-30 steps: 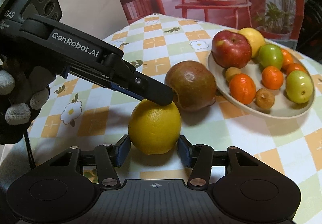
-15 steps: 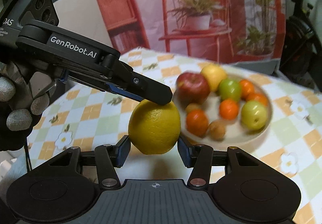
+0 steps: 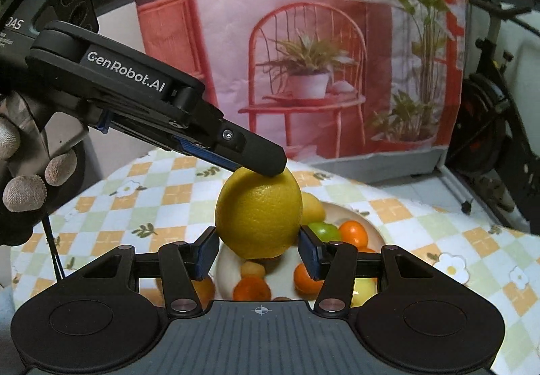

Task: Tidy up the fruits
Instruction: 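Lift the lemon with the right gripper and lower it onto the plate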

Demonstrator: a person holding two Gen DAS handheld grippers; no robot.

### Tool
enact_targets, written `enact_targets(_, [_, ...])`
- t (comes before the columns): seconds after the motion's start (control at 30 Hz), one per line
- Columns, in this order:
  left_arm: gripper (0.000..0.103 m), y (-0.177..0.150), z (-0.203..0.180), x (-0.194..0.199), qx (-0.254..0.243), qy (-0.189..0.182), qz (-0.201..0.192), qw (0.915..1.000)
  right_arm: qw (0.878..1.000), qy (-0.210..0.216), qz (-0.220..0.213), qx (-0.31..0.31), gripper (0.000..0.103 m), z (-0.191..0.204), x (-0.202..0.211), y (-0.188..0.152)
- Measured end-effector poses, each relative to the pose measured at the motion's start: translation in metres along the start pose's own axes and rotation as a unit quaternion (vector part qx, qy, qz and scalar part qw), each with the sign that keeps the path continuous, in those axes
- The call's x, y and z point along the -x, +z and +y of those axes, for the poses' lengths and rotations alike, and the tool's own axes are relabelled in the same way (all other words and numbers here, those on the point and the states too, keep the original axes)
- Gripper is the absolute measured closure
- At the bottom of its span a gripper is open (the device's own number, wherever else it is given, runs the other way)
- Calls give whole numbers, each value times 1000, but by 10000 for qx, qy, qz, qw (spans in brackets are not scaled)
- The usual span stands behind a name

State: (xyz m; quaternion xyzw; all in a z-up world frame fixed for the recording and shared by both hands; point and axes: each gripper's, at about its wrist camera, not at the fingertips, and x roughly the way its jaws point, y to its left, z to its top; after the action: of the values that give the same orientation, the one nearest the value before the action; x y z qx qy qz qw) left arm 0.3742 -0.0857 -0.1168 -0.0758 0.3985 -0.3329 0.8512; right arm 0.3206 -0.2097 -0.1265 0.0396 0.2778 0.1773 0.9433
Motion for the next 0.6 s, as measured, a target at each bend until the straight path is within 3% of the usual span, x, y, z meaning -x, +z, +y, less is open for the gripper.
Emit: enact_targets(0.6, [65,3,44,-52,238,204,579,9978,9973,38,620,-388,55,-32,-65,-19])
